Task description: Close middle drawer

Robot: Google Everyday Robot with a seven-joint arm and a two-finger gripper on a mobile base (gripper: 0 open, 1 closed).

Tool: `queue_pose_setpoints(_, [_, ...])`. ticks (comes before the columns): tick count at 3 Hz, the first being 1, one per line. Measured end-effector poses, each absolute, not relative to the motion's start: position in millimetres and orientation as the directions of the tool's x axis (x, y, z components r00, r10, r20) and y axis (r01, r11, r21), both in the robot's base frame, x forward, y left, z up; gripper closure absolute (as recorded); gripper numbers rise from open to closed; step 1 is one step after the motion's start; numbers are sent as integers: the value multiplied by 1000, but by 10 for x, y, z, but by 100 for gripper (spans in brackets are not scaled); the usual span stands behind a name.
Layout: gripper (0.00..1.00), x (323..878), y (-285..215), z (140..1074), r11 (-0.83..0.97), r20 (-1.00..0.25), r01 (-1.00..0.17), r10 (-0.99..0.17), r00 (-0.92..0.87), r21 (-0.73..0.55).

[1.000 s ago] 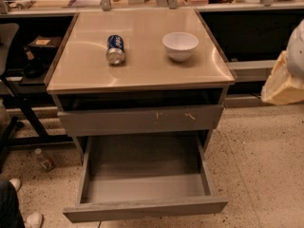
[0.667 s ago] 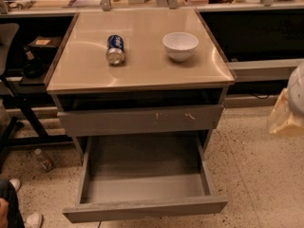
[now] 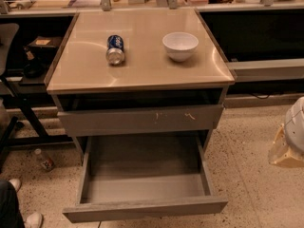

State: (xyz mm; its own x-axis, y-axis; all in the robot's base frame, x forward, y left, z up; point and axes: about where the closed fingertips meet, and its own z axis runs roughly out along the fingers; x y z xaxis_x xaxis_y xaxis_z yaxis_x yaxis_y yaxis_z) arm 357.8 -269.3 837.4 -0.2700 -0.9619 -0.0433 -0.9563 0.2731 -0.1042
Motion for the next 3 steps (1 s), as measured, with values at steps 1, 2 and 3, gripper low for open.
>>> queue_pose_setpoints(1, [100, 3495, -2662, 8122, 280, -67, -958, -959, -277, -57])
queue_pose_setpoints(2, [100, 3410, -2555, 7582, 303, -72, -953, -951, -302, -2])
queue_pose_setpoints(3, [100, 3398, -2382, 7074, 305, -97, -951, -946, -308, 49])
